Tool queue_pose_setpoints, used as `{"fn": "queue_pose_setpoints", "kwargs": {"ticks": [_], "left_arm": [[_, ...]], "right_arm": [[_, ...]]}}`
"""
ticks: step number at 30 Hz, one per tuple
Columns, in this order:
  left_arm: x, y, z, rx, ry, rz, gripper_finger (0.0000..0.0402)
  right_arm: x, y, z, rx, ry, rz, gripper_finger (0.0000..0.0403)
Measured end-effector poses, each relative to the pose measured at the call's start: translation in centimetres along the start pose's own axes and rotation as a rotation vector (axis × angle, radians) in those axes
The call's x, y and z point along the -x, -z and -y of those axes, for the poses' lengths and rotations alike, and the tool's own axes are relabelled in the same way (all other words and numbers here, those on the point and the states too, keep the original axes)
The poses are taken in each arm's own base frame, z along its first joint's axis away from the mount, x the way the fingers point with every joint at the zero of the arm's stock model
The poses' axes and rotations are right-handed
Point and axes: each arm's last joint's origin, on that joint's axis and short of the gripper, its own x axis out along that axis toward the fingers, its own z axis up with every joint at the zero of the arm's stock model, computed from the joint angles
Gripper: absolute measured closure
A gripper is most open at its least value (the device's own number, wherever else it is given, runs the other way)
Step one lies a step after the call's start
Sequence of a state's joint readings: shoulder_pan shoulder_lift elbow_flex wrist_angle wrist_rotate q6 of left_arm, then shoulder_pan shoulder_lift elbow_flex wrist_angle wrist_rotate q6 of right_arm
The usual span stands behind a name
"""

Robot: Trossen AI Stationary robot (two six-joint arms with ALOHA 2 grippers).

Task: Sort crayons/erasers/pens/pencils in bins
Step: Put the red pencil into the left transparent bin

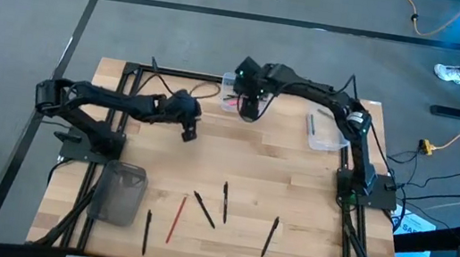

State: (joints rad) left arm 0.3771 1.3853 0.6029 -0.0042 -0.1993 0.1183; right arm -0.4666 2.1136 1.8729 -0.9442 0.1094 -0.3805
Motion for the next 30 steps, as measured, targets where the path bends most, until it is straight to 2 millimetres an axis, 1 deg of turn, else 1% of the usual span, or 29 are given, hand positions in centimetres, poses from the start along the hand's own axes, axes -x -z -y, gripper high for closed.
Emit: {"fn": "queue_pose_setpoints", "kwargs": {"ticks": [4, 6, 8, 11, 15, 17, 19, 21, 23, 27, 30], "left_arm": [[0.4, -0.4, 1.9, -0.084, 0.151, 0.044, 0.0301], [0.6, -0.4, 2.7, -0.112, 0.180, 0.055, 0.0301], [0.8, -0.5, 3.4, -0.132, 0.201, 0.061, 0.0301], [1.0, -0.5, 4.3, -0.157, 0.226, 0.070, 0.0301], [1.4, -0.8, 5.4, -0.206, 0.257, 0.113, 0.0301], [1.6, -1.1, 6.0, -0.279, 0.319, 0.169, 0.0301], [2.0, -1.6, 6.7, -0.345, 0.416, 0.246, 0.0301], [2.3, -2.1, 7.2, -0.385, 0.504, 0.334, 0.0301], [2.6, -2.4, 7.5, -0.414, 0.544, 0.390, 0.0301], [2.7, -2.8, 7.5, -0.461, 0.508, 0.443, 0.0301], [2.6, -2.9, 7.2, -0.500, 0.441, 0.445, 0.0301]], "right_arm": [[0.0, 0.0, -3.6, -0.025, -0.161, 0.020, 0.0249], [0.4, 0.0, -5.7, -0.009, -0.180, 0.087, 0.0259], [1.3, 0.4, -7.9, 0.004, -0.172, 0.151, 0.0267], [2.4, 1.9, -10.7, -0.010, -0.149, 0.219, 0.0276], [3.7, 5.1, -13.9, -0.096, -0.092, 0.222, 0.0280], [4.0, 6.7, -15.6, -0.119, -0.110, 0.198, 0.0280], [4.2, 8.1, -17.5, -0.114, -0.154, 0.180, 0.0280], [4.2, 9.0, -19.5, -0.093, -0.217, 0.182, 0.0280], [4.1, 9.6, -21.3, -0.062, -0.272, 0.177, 0.0280], [4.3, 10.5, -24.5, 0.076, -0.338, 0.154, 0.0280], [4.8, 10.9, -26.0, 0.160, -0.328, 0.173, 0.0280]]}}
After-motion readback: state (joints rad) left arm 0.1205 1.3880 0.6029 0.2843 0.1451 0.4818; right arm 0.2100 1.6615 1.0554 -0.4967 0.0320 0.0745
